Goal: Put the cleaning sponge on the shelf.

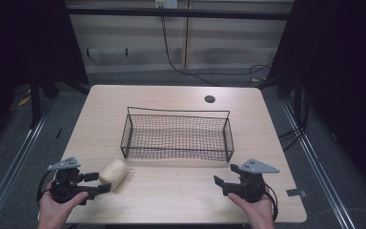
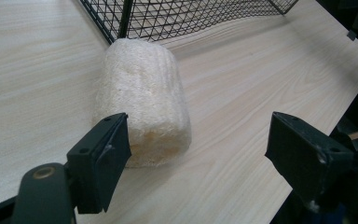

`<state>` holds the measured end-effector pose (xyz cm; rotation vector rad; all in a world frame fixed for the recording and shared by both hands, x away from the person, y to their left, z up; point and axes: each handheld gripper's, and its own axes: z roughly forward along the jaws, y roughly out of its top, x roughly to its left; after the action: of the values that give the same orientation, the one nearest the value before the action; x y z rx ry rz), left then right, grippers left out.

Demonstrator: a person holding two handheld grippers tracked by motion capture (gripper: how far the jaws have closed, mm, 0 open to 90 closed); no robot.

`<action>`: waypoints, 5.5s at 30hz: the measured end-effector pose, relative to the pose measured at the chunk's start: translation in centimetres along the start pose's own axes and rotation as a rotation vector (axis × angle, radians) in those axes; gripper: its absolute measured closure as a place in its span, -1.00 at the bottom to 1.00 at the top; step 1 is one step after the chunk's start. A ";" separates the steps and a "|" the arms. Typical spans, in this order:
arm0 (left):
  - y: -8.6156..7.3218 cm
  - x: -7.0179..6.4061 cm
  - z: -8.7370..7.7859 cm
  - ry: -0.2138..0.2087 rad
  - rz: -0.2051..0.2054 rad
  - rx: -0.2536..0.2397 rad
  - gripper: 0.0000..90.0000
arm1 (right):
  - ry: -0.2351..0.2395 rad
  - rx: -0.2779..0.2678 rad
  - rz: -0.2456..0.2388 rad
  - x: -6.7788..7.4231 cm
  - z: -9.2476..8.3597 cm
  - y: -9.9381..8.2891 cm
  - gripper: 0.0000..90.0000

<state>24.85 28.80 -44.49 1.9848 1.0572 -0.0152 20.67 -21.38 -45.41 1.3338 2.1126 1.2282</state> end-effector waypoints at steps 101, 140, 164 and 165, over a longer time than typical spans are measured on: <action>8.7 1.8 6.9 0.178 0.016 0.654 -0.60 | 0.090 0.150 -0.002 1.0 1.4 -0.1 -0.55; 8.8 0.6 7.2 0.177 0.058 0.690 -0.40 | 0.084 0.162 -0.003 1.0 1.7 0.0 -0.56; 10.0 0.3 3.9 0.077 0.051 0.620 -0.40 | 0.082 0.163 0.008 0.9 1.8 0.0 -0.57; 10.0 0.2 3.8 0.074 0.051 0.618 -0.40 | 0.082 0.163 0.009 0.9 1.8 0.0 -0.57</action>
<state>33.16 23.66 -40.11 2.5796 1.1402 -0.2722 21.41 -19.74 -46.28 1.3825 2.3094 1.1538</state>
